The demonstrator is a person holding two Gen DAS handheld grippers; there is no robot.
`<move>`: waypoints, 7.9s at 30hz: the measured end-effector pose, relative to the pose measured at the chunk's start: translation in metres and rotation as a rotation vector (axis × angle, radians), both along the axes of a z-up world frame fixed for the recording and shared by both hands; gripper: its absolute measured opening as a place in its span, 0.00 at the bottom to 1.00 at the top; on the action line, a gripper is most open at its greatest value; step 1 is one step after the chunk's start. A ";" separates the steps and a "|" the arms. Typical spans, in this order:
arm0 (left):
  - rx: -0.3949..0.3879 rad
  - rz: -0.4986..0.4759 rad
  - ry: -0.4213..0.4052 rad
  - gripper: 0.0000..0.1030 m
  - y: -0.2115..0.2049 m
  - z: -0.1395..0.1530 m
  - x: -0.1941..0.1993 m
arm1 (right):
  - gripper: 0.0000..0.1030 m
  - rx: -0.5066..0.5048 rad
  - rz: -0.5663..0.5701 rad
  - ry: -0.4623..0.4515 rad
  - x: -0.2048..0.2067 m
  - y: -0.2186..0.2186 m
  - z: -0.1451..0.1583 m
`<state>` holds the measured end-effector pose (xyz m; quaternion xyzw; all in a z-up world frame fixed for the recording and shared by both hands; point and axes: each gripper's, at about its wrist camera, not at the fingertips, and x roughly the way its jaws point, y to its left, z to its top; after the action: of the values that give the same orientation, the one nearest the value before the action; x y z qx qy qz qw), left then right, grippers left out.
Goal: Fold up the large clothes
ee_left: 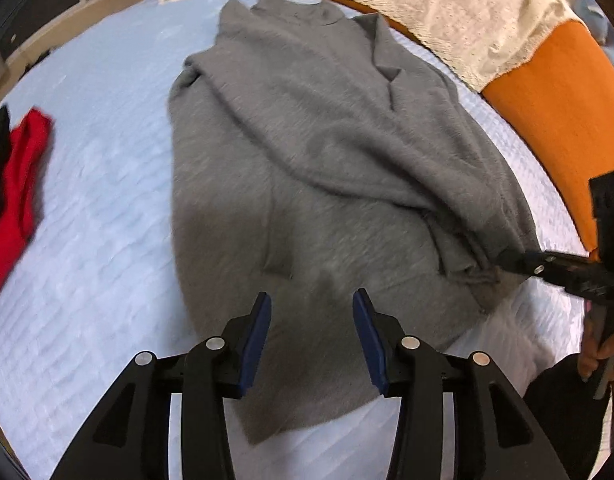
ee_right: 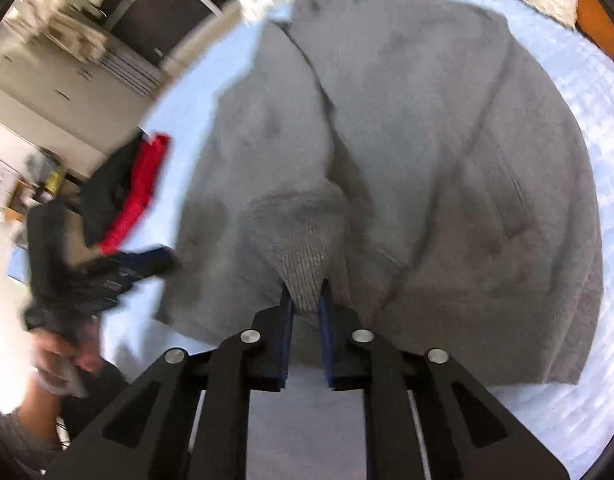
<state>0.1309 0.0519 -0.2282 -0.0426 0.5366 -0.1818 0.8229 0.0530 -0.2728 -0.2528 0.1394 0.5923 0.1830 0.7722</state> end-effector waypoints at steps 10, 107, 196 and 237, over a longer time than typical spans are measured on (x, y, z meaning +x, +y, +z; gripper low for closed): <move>0.034 0.090 0.213 0.55 0.039 -0.028 -0.017 | 0.76 -0.188 -0.151 -0.094 -0.030 -0.088 0.049; -0.073 0.225 0.066 0.52 0.069 -0.044 0.265 | 0.06 -0.186 0.292 -0.652 -0.070 0.205 0.091; -0.046 -0.317 -0.224 0.51 -0.216 -0.058 -0.026 | 0.24 -0.065 -0.130 -0.144 0.036 -0.127 0.011; -0.936 -0.021 0.605 0.23 -0.140 -0.081 0.003 | 0.28 0.560 -0.382 0.090 0.019 -0.172 0.041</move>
<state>0.1342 -0.0878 -0.3089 -0.4486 0.6114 -0.3886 0.5234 0.0719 -0.4446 -0.2122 0.4621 0.5158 0.1844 0.6974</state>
